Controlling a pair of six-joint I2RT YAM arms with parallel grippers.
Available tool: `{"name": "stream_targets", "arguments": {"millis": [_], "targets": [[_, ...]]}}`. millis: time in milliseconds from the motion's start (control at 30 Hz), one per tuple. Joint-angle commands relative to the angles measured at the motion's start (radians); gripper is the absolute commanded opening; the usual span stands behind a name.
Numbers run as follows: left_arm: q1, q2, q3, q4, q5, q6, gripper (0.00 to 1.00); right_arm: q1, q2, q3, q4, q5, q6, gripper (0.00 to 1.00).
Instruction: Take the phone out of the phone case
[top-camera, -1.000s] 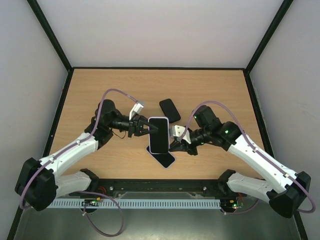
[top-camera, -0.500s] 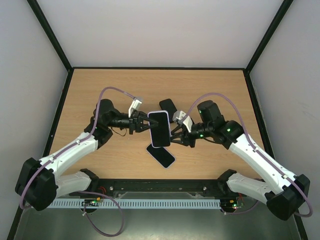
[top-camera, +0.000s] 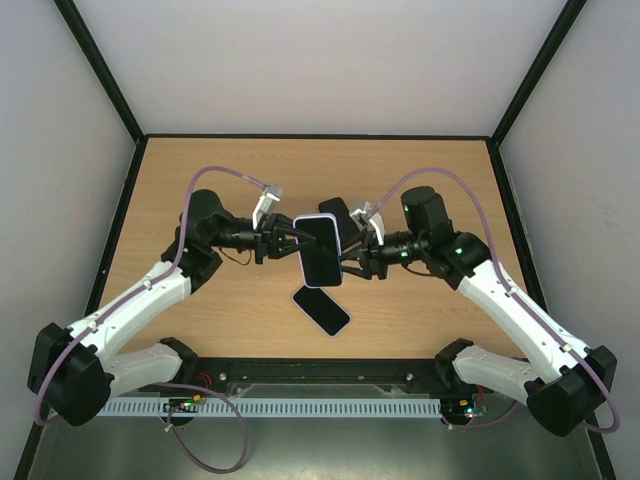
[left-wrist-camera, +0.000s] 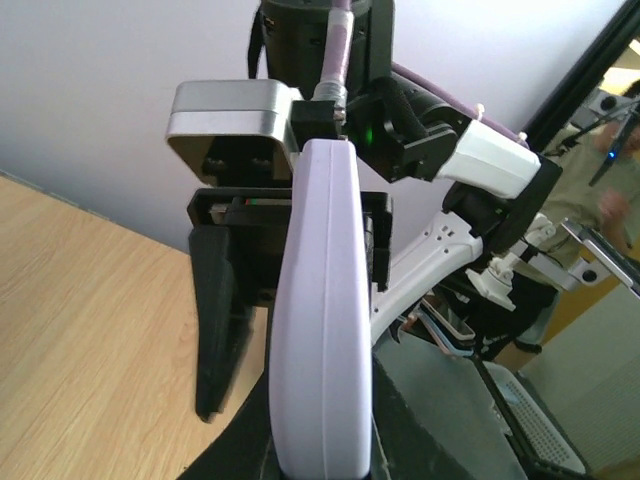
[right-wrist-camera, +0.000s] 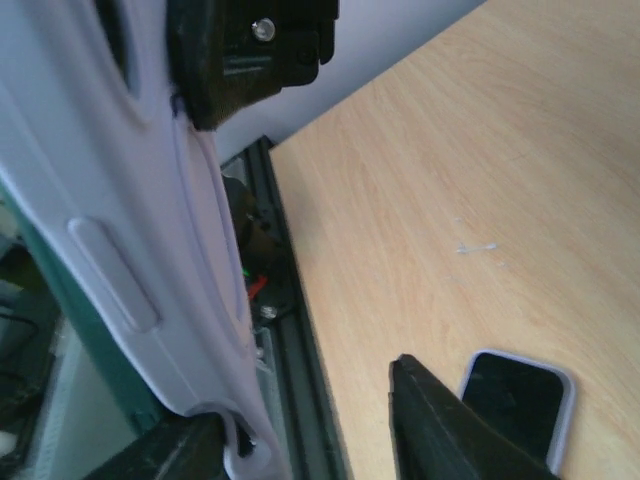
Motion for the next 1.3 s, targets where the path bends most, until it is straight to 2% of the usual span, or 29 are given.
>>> {"name": "stream_targets", "arguments": {"millis": [0, 167, 267, 367, 433, 500, 567, 633, 733, 933, 1133, 1267], "targets": [[-0.026, 0.008, 0.014, -0.184, -0.009, 0.044, 0.03, 0.011, 0.002, 0.061, 0.348, -0.16, 0.098, 0.3], [-0.038, 0.033, 0.052, -0.164, -0.226, -0.074, 0.04, -0.002, -0.006, 0.055, 0.321, -0.159, 0.164, 0.03], [-0.064, 0.036, 0.113, -0.24, -0.409, -0.074, 0.11, -0.044, -0.011, 0.039, 0.301, -0.128, 0.249, 0.02], [-0.073, 0.017, 0.144, -0.27, -0.597, -0.087, 0.25, -0.098, -0.033, 0.01, 0.277, -0.099, 0.307, 0.02], [-0.074, 0.005, 0.177, -0.323, -0.723, -0.069, 0.38, -0.143, -0.053, -0.024, 0.278, -0.085, 0.351, 0.02], [-0.089, -0.014, 0.198, -0.36, -0.857, -0.023, 0.44, -0.179, -0.074, -0.061, 0.283, -0.078, 0.388, 0.02], [-0.107, -0.037, 0.204, -0.387, -0.983, -0.007, 0.54, -0.209, -0.092, -0.1, 0.284, -0.079, 0.412, 0.02], [-0.13, -0.053, 0.199, -0.393, -1.052, 0.006, 0.6, -0.235, -0.106, -0.145, 0.29, -0.08, 0.438, 0.02], [-0.197, -0.068, 0.172, -0.397, -1.168, 0.033, 0.61, -0.284, -0.123, -0.175, 0.241, -0.015, 0.468, 0.02], [-0.367, -0.022, 0.127, -0.4, -1.361, 0.109, 0.59, -0.353, -0.075, -0.096, -0.064, 0.241, 0.334, 0.02], [-0.491, 0.105, 0.089, -0.363, -1.425, 0.131, 0.58, -0.384, -0.039, -0.121, -0.17, 0.556, 0.338, 0.02], [-0.569, 0.239, 0.1, -0.302, -1.446, 0.173, 0.57, -0.387, -0.024, -0.157, -0.179, 0.62, 0.355, 0.02]]}}
